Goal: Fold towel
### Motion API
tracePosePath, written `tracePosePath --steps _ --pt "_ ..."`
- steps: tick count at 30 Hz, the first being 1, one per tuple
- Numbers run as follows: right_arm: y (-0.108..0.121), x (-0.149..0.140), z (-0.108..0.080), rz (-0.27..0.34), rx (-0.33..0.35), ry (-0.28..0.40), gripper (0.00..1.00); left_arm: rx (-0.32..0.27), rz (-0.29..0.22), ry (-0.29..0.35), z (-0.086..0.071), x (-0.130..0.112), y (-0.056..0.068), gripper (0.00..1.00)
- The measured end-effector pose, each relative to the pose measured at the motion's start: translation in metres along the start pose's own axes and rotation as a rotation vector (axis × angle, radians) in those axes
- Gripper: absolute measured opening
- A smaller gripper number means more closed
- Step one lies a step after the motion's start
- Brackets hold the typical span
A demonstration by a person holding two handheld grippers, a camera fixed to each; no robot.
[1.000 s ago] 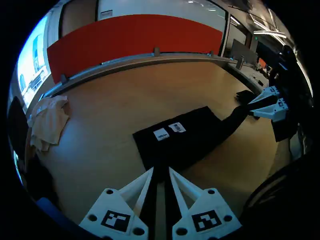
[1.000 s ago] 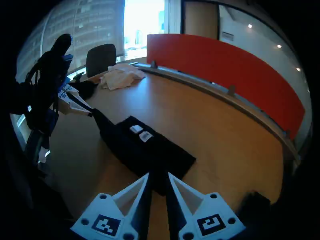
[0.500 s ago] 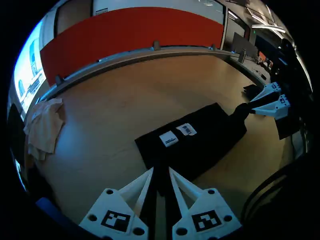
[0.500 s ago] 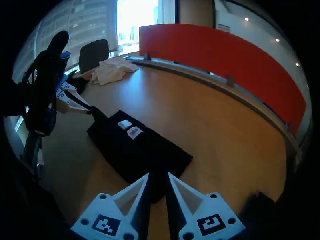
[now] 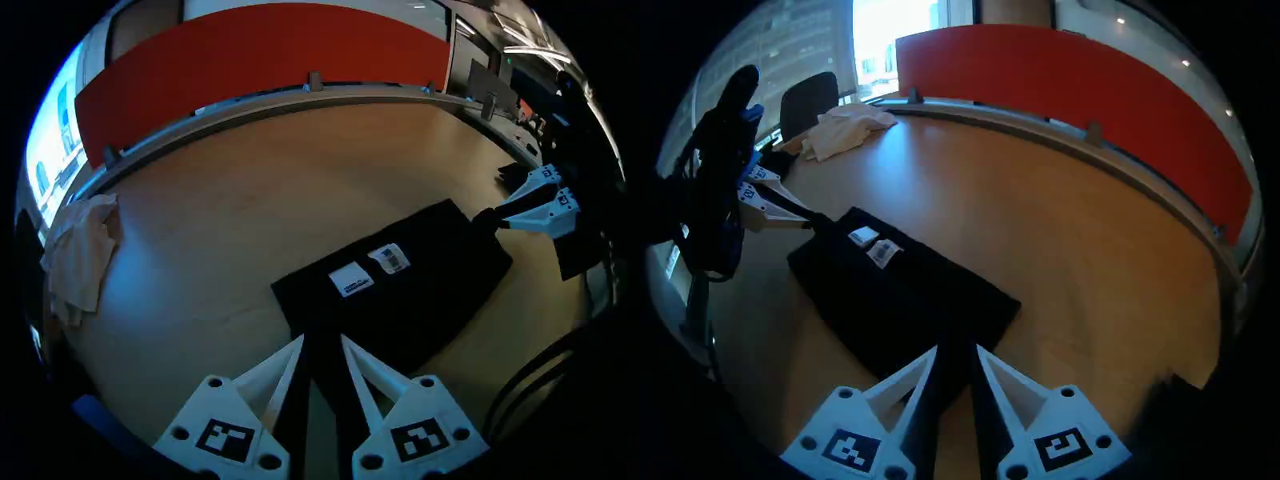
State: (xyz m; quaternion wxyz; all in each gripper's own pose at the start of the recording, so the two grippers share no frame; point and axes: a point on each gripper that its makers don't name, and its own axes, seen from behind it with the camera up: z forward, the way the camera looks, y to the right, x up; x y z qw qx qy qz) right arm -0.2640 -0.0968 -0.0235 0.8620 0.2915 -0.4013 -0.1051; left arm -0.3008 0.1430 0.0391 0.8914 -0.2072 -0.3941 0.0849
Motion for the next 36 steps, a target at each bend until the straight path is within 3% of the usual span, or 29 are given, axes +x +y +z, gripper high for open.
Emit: tracePosePath --steps 7,19,23,24,27,36 --pt "0.005 0.001 0.012 0.005 -0.029 -0.007 0.24 0.035 0.037 -0.005 0.012 0.001 -0.010 0.24" --pt "0.024 -0.002 0.022 -0.016 -0.101 -0.033 0.37 0.081 0.062 -0.009 0.024 0.002 -0.025 0.41" --pt "0.031 -0.003 0.024 -0.026 -0.129 -0.042 0.49 0.098 0.071 -0.006 0.025 0.004 -0.031 0.43" --pt "0.033 -0.002 0.024 -0.028 -0.135 -0.043 0.52 0.102 0.072 -0.004 0.025 0.005 -0.032 0.48" --pt "0.037 0.000 0.024 -0.035 -0.153 -0.041 0.60 0.114 0.070 0.004 0.023 0.009 -0.036 0.57" --pt "0.049 0.007 0.022 -0.034 -0.203 -0.024 0.62 0.108 0.031 0.011 0.017 0.013 -0.041 0.69"
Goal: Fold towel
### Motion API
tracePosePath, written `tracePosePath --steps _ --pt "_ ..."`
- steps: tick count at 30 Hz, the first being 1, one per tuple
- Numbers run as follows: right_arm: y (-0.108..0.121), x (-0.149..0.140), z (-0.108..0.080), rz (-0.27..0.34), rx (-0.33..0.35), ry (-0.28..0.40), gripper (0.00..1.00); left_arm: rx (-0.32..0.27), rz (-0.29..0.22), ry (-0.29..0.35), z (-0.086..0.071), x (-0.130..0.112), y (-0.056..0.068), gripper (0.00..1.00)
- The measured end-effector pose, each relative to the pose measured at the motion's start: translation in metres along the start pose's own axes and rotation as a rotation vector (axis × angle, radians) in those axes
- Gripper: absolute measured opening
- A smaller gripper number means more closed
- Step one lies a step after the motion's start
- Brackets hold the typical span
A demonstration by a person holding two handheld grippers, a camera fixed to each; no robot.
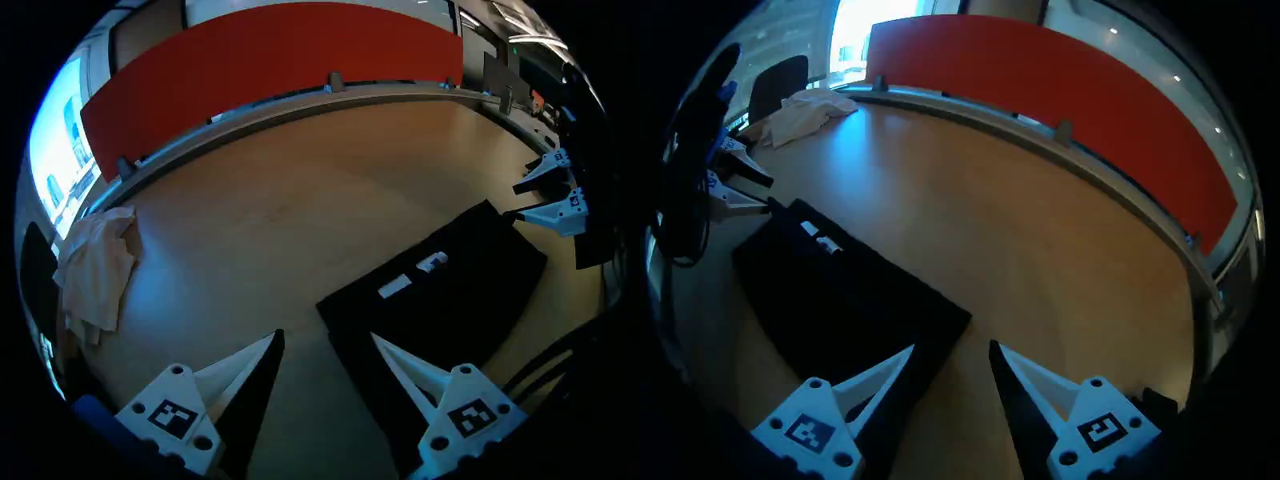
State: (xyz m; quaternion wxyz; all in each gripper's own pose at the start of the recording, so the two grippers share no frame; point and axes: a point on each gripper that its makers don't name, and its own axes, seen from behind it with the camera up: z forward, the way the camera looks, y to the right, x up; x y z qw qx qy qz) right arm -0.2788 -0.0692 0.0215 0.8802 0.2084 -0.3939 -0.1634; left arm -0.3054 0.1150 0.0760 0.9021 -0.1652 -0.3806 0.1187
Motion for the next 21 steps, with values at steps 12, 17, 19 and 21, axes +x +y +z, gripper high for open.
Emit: tracePosePath --steps 12,17,19,21 --pt "0.009 0.009 -0.009 0.033 -0.025 0.037 0.92 0.010 -0.006 0.022 -0.013 0.003 -0.007 0.96" --pt "0.007 0.007 -0.017 0.041 -0.021 0.048 1.00 0.006 -0.031 0.029 -0.018 0.001 -0.007 0.97" --pt "0.006 0.006 -0.020 0.042 -0.020 0.050 1.00 0.006 -0.037 0.032 -0.020 0.001 -0.007 0.97" --pt "0.005 0.005 -0.023 0.045 -0.019 0.052 1.00 0.007 -0.043 0.035 -0.022 0.001 -0.007 0.97"
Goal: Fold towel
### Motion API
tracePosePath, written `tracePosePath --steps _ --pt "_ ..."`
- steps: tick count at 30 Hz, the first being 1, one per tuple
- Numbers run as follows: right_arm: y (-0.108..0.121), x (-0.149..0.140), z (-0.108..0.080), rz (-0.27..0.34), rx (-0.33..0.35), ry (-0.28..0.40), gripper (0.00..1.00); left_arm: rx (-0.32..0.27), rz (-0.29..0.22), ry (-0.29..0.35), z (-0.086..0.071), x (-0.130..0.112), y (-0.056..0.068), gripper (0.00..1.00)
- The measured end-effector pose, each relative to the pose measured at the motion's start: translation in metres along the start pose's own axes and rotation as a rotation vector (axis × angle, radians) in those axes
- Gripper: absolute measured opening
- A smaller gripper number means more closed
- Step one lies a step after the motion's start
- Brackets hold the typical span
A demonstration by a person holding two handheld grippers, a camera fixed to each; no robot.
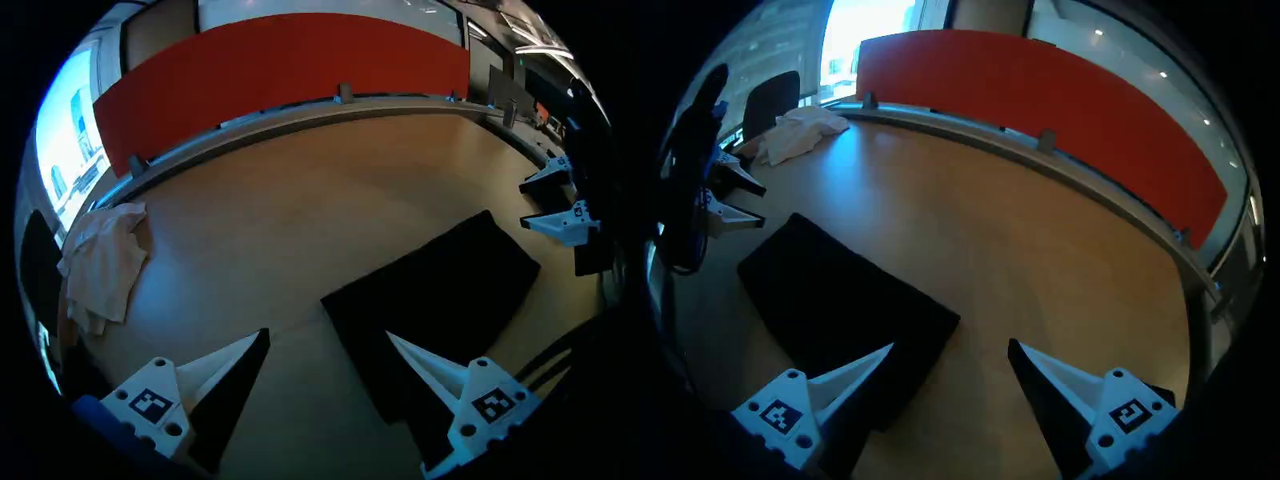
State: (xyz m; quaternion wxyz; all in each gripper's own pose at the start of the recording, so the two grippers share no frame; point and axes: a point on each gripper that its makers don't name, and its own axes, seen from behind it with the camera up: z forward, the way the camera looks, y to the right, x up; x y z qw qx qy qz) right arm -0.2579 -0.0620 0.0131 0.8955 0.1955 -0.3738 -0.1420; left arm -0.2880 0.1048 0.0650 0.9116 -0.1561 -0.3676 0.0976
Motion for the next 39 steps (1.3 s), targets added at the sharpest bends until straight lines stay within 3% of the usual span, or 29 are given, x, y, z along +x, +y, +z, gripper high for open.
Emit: tracePosePath --steps 9,21,30,39 --pt "-0.012 -0.001 -0.017 0.026 0.020 0.024 1.00 -0.002 -0.037 0.016 -0.018 -0.006 0.011 0.97" --pt "-0.029 -0.013 -0.048 0.030 0.035 0.043 1.00 0.004 -0.090 0.013 -0.046 -0.035 0.027 0.97" --pt "-0.036 -0.020 -0.055 0.026 0.068 0.043 1.00 0.038 -0.164 0.022 -0.062 -0.051 0.022 0.97" --pt "-0.049 -0.019 -0.054 -0.056 0.150 0.036 1.00 0.084 -0.225 0.039 -0.085 -0.067 0.013 0.97"
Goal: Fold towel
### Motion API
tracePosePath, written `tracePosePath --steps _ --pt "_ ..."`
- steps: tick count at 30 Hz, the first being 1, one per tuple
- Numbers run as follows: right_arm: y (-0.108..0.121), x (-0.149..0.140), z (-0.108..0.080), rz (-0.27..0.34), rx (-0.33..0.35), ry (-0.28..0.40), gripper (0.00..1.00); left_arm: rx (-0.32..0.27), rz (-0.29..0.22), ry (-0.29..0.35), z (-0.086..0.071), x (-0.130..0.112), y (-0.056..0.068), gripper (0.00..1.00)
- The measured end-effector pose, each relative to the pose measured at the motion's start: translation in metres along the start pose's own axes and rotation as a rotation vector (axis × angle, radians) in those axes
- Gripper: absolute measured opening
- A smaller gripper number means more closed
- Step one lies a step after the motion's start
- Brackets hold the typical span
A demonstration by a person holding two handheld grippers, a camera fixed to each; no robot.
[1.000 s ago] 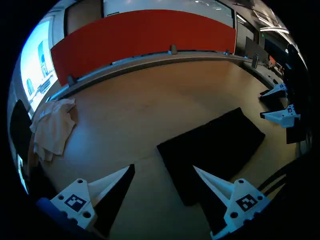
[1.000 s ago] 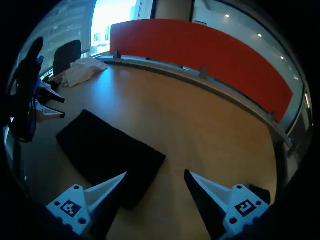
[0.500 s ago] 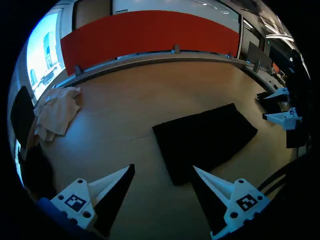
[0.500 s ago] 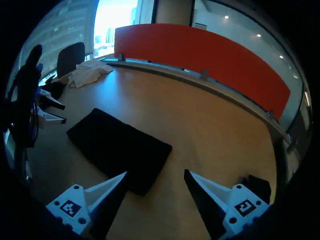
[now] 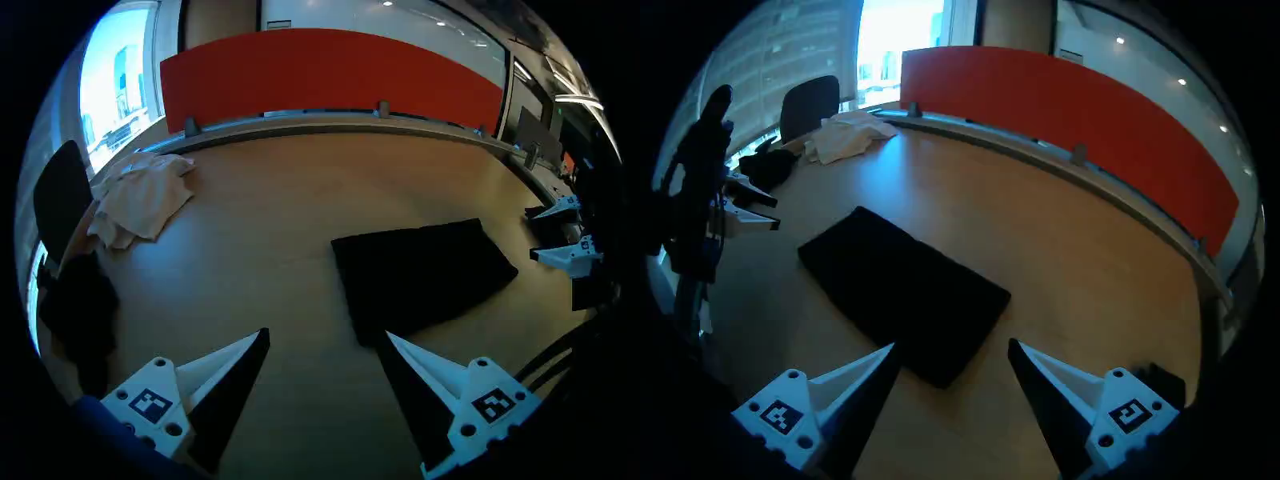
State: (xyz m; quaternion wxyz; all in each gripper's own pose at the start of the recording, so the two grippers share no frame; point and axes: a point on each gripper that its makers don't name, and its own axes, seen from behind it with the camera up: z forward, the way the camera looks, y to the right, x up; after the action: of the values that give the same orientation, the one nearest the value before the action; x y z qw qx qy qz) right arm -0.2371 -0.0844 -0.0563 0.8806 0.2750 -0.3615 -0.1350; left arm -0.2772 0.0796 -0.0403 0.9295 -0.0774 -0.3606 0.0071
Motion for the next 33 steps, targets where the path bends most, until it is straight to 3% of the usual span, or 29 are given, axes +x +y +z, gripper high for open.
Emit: tracePosePath --steps 11,23,27,33 --pt "-0.006 -0.003 0.008 -0.051 0.048 -0.025 1.00 0.038 -0.050 0.013 -0.018 -0.010 -0.010 0.97" --pt "-0.009 -0.032 0.018 -0.065 0.079 -0.088 0.97 0.064 -0.074 0.033 -0.033 -0.009 -0.020 0.97" --pt "-0.011 -0.043 0.021 -0.071 0.097 -0.116 0.92 0.069 -0.077 0.034 -0.037 -0.011 -0.022 0.97" --pt "-0.012 -0.056 0.024 -0.078 0.120 -0.154 0.72 0.073 -0.075 0.035 -0.041 -0.014 -0.023 0.97"
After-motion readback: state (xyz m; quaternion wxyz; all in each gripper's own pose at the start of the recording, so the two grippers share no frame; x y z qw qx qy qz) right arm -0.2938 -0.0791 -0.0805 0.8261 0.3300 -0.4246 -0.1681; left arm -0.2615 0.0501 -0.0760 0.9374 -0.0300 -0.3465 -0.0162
